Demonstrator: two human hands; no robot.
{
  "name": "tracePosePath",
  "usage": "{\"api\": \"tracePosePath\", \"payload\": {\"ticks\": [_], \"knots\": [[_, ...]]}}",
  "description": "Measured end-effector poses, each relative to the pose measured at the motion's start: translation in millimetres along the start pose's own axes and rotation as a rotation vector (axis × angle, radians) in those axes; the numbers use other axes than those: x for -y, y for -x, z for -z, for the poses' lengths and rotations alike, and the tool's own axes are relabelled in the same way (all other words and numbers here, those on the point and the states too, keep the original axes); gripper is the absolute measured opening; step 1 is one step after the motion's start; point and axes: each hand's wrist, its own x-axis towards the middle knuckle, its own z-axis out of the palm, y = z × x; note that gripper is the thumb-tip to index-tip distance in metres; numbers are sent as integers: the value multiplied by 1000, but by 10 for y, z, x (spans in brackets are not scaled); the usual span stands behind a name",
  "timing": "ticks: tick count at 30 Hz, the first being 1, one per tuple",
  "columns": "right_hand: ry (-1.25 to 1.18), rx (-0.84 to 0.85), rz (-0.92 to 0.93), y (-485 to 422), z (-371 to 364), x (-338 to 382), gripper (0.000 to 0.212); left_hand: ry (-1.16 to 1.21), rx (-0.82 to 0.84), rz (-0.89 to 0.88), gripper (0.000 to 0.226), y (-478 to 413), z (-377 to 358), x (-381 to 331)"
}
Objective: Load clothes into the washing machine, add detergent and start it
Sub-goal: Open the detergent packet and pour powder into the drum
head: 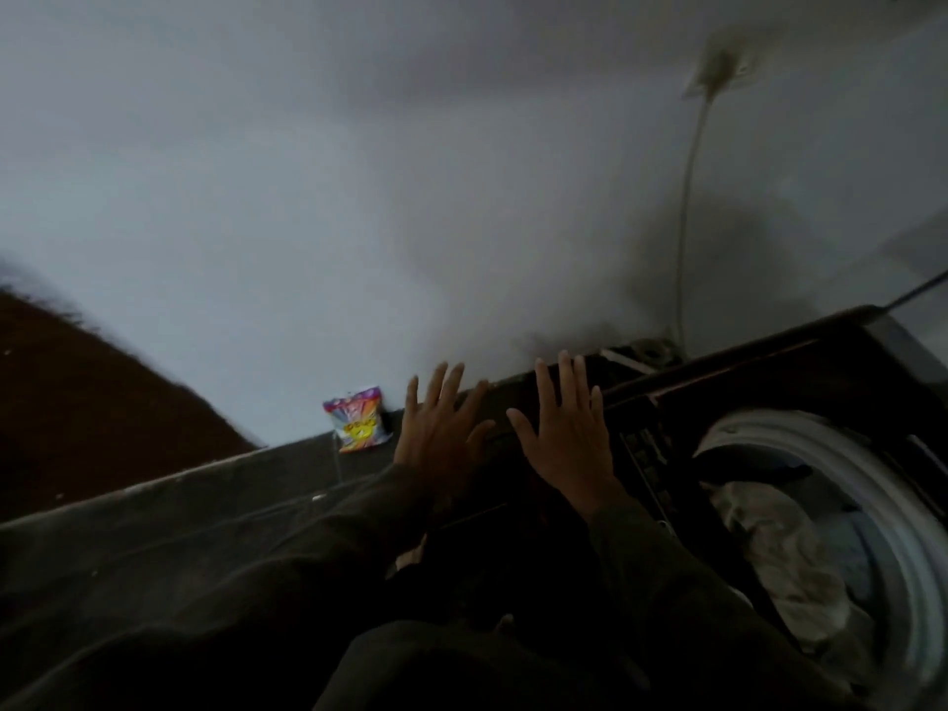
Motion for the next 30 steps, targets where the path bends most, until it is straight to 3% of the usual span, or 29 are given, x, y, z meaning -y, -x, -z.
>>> {"api": "tracePosePath", "payload": {"ticks": [5, 13, 23, 30], "knots": [[38, 51, 127, -135, -440, 433, 75, 87, 38, 173, 66, 243, -304, 491], [93, 281, 182, -185, -1578, 1020, 79, 226, 136, 264, 61, 491, -1447, 1256], [91, 495, 243, -1033, -3824, 1600, 80, 308, 168, 487, 58, 121, -3234, 2756], [78, 509, 285, -1387, -5287, 1730, 79, 584, 133, 774, 50, -638, -4451, 3619]]}}
